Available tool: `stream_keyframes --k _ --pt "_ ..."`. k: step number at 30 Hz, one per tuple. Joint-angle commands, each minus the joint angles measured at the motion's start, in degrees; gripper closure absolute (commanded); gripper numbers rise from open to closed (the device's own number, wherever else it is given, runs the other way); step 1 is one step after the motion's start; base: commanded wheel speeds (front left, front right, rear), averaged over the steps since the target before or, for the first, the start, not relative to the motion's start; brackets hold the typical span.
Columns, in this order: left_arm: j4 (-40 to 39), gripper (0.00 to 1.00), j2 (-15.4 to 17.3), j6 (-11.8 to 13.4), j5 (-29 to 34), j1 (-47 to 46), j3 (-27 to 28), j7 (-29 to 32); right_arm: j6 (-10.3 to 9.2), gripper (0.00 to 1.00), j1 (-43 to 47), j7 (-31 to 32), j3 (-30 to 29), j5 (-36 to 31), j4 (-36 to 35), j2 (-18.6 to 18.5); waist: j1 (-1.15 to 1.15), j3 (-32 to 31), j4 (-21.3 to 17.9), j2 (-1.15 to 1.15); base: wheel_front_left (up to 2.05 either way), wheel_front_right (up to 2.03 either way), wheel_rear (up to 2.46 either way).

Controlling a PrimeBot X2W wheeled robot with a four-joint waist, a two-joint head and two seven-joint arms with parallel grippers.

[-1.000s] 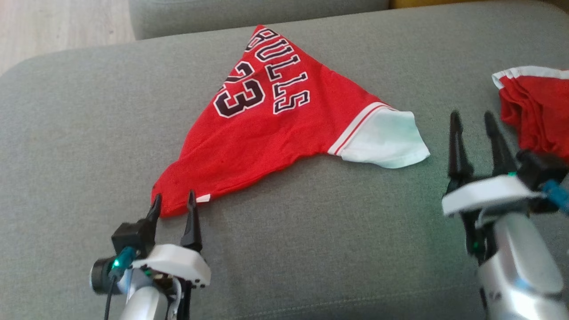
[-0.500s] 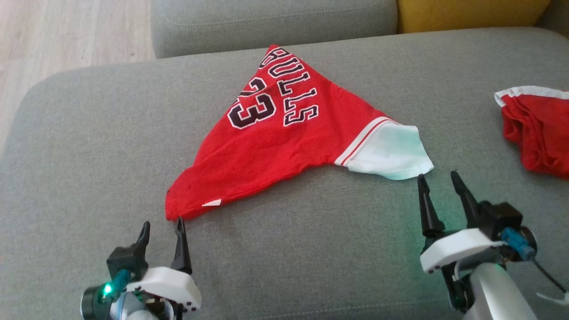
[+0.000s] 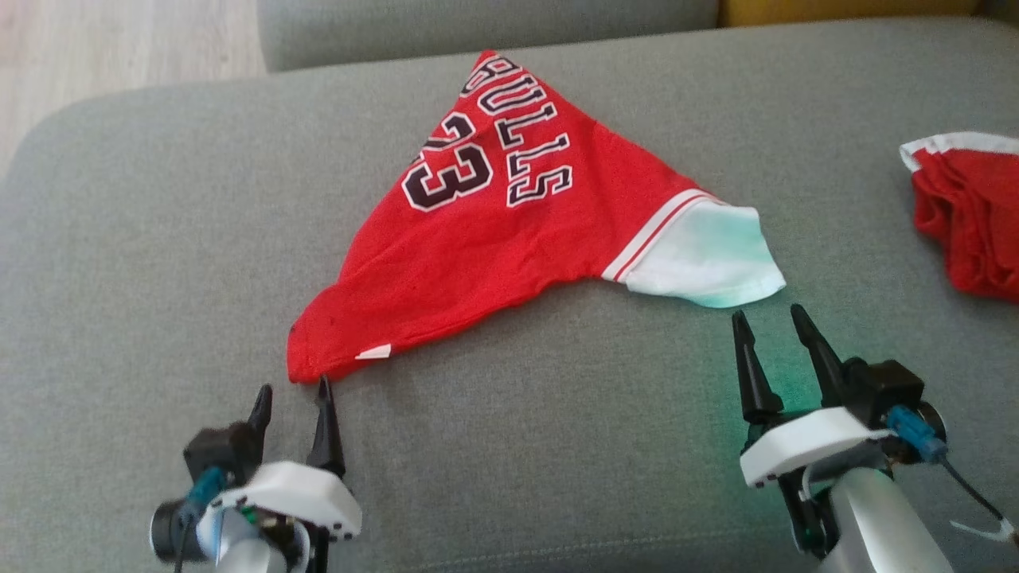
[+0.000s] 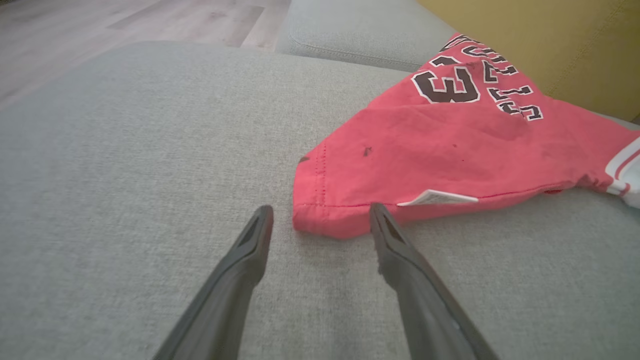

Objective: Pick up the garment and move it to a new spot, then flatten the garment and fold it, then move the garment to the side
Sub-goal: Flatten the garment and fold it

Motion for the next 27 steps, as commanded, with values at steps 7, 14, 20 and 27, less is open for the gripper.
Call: stream_keyframes --k 7,14,20,27 --pt "1.1 0.00 0.6 -1.5 -2.3 -7.6 2.7 -0.3 -0.05 0.00 -5.3 -0.6 2.2 1.5 -2.9 0.1 0.00 4.7 -0.3 0.00 0.00 0.00 0.00" --pt "5.7 0.00 0.6 -1.5 -2.5 -10.1 3.3 -0.3 -0.05 0.00 -6.6 -0.6 2.4 1.8 -3.6 0.1 0.00 6.9 -0.9 0.00 0.00 0.00 0.00" --pt "8.7 0.00 0.6 -1.2 -2.6 -11.3 3.3 -0.3 -0.05 0.00 -7.4 -0.6 2.0 1.6 -3.7 0.1 0.00 7.9 -1.4 0.00 0.00 0.00 0.00" --pt "11.6 1.00 0.6 -1.6 -3.1 -12.6 2.3 -0.3 -0.05 0.00 -8.0 -0.6 -0.5 0.4 -1.7 0.1 0.00 8.9 -1.3 0.00 0.00 0.00 0.00"
